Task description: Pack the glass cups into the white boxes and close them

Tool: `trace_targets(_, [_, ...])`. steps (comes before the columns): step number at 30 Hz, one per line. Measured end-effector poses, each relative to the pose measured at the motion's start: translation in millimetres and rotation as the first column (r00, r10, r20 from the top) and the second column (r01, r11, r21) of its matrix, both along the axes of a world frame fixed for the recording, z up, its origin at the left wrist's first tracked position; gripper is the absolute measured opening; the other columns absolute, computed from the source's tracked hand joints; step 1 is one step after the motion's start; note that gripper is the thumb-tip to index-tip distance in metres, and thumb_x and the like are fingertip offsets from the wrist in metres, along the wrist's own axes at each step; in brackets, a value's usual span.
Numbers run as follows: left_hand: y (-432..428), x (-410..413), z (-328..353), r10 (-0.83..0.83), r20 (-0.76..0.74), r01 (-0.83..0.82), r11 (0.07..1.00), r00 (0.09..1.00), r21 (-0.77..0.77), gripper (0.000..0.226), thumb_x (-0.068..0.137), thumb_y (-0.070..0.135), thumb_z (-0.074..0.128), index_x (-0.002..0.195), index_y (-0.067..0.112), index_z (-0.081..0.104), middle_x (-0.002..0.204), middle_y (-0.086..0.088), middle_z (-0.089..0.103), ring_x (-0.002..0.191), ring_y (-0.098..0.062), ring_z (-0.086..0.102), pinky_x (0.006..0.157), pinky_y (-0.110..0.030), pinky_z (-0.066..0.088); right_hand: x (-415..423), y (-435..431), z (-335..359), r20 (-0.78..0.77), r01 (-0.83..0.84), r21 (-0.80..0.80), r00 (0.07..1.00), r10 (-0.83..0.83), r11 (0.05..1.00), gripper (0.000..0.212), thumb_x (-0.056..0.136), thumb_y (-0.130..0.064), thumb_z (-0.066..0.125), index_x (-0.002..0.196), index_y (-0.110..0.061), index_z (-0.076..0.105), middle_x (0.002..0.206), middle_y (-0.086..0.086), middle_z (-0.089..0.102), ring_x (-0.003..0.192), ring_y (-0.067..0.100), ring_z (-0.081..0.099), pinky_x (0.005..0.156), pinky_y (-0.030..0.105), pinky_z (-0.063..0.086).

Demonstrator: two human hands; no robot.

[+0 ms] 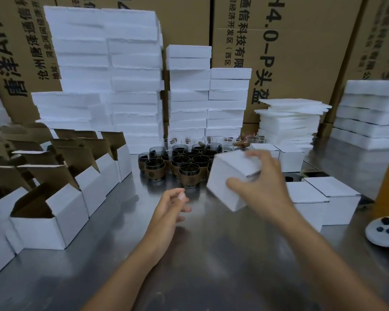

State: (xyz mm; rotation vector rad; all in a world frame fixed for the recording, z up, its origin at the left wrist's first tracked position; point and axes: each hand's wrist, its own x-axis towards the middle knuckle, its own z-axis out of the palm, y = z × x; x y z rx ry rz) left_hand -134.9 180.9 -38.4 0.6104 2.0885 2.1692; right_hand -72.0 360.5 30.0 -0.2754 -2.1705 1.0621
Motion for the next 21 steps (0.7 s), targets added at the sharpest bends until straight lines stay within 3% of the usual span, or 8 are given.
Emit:
trace_targets(2, [2.9, -6.3, -1.8, 0.017, 0.006, -0.017, 1.0, 1.0, -0.006, 0.016, 0.095, 0.029, 0.045, 0.106, 0.025, 0.056, 0.098, -0.002, 0.063, 0.091, -0.015, 0.063, 0.084, -0.032, 0.049, -6.3, 26.8, 28.7, -0.042, 0.007, -0.008, 0.999, -0.007, 1.0, 0.06, 0.066, -0.025, 0.074, 0.113, -0.039, 0.038, 0.112, -0.003, 0.032, 0.087, 0.011, 0.046, 0.049, 0.018, 0.051])
trace_targets(4, [4.3, -11.4, -4.6, 0.017, 0.012, -0.017, 1.0, 1.0, -0.007, 0.016, 0.094, 0.027, 0.048, 0.106, 0.024, 0.057, 0.094, -0.002, 0.064, 0.088, -0.016, 0.063, 0.081, -0.031, 0.048, -17.0, 57.0, 53.6, -0.074, 0.072, 0.019, 0.995, -0.071, 0.997, 0.062, 0.068, -0.024, 0.075, 0.113, -0.04, 0.034, 0.111, -0.004, 0.028, 0.081, 0.006, 0.042, 0.037, 0.007, 0.039])
trace_targets(6, [2.9, -16.0, -8.6, 0.016, 0.007, -0.016, 1.0, 1.0, -0.011, 0.021, 0.088, 0.034, 0.051, 0.105, 0.025, 0.06, 0.089, 0.0, 0.066, 0.089, -0.018, 0.063, 0.083, -0.034, 0.048, -30.3, 88.0, 71.2, -0.096, 0.182, 0.048, 0.979, -0.177, 0.982, 0.067, 0.068, -0.023, 0.076, 0.117, -0.036, 0.032, 0.114, -0.002, 0.024, 0.085, 0.007, 0.04, 0.05, 0.005, 0.041])
trace_targets(8, [0.5, -21.4, -12.6, 0.023, 0.003, -0.023, 1.0, 1.0, -0.009, 0.029, 0.08, 0.043, 0.053, 0.103, 0.027, 0.062, 0.085, 0.003, 0.067, 0.089, -0.018, 0.063, 0.086, -0.04, 0.047, -43.2, 116.4, 78.4, -0.073, 0.27, 0.043, 0.961, -0.266, 0.962, 0.075, 0.067, -0.022, 0.078, 0.126, -0.028, 0.033, 0.124, 0.003, 0.024, 0.103, 0.019, 0.039, 0.08, 0.022, 0.047])
trace_targets(10, [-0.2, -26.8, -16.0, 0.028, -0.001, -0.028, 1.0, 1.0, -0.01, 0.027, 0.08, 0.047, 0.059, 0.1, 0.03, 0.064, 0.085, 0.005, 0.067, 0.087, -0.017, 0.064, 0.088, -0.046, 0.046, -53.4, 143.7, 73.8, -0.009, 0.323, 0.069, 0.946, -0.323, 0.944, 0.077, 0.068, -0.022, 0.079, 0.13, -0.021, 0.034, 0.133, 0.01, 0.024, 0.116, 0.028, 0.037, 0.094, 0.034, 0.041])
trace_targets(14, [2.7, -30.9, -19.1, 0.038, -0.035, -0.039, 0.998, 0.999, -0.048, 0.02, 0.075, 0.043, 0.058, 0.093, 0.04, 0.066, 0.09, 0.007, 0.065, 0.085, -0.012, 0.064, 0.087, -0.045, 0.048, -64.4, 187.9, 46.0, 0.106, 0.382, 0.122, 0.913, -0.395, 0.916, 0.077, 0.07, -0.018, 0.08, 0.132, -0.01, 0.034, 0.138, 0.017, 0.021, 0.124, 0.034, 0.034, 0.103, 0.037, 0.034])
trace_targets(21, [3.6, -29.0, -18.4, 0.051, -0.074, -0.055, 0.997, 0.996, -0.058, 0.02, 0.072, 0.038, 0.057, 0.089, 0.04, 0.067, 0.088, 0.011, 0.064, 0.089, -0.011, 0.061, 0.084, -0.041, 0.048, -87.5, 214.7, 7.0, 0.318, 0.427, 0.116, 0.839, -0.441, 0.897, 0.079, 0.071, -0.023, 0.081, 0.132, -0.007, 0.035, 0.142, 0.02, 0.02, 0.12, 0.041, 0.04, 0.101, 0.042, 0.036])
